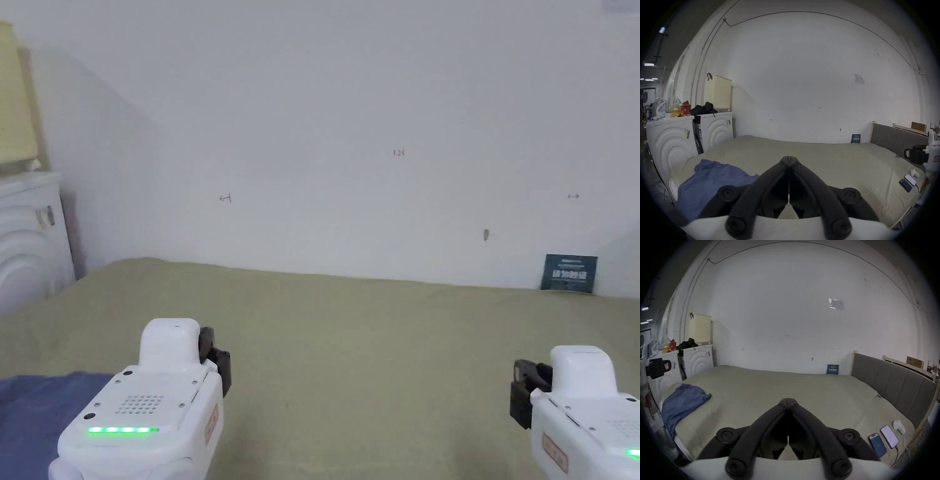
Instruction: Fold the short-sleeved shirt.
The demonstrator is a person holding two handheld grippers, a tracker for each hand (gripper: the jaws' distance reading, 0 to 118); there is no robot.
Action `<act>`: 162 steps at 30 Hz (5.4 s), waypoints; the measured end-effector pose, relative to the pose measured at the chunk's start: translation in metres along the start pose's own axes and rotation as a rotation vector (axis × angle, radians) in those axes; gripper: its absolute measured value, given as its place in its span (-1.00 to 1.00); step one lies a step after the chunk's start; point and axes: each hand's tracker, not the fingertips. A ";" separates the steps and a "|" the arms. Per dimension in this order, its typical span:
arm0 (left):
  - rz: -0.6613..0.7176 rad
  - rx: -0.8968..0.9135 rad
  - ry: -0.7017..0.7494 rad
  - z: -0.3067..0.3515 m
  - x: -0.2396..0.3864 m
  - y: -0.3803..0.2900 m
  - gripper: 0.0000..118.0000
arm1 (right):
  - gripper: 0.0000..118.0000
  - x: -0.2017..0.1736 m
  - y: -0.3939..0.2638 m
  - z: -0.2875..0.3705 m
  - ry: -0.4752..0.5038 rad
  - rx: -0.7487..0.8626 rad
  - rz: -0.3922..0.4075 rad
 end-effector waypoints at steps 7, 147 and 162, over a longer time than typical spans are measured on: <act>-0.017 0.008 0.203 0.057 -0.083 0.030 -1.00 | -1.00 -0.090 0.021 -0.025 0.239 0.047 0.023; -0.148 -0.939 -0.275 -0.278 0.005 -0.038 -1.00 | -1.00 0.077 -0.060 -0.064 -0.105 -0.197 -0.017; -0.111 -1.208 -0.154 -0.358 0.042 -0.140 0.67 | -1.00 0.120 -0.082 -0.096 -0.146 -0.294 -0.041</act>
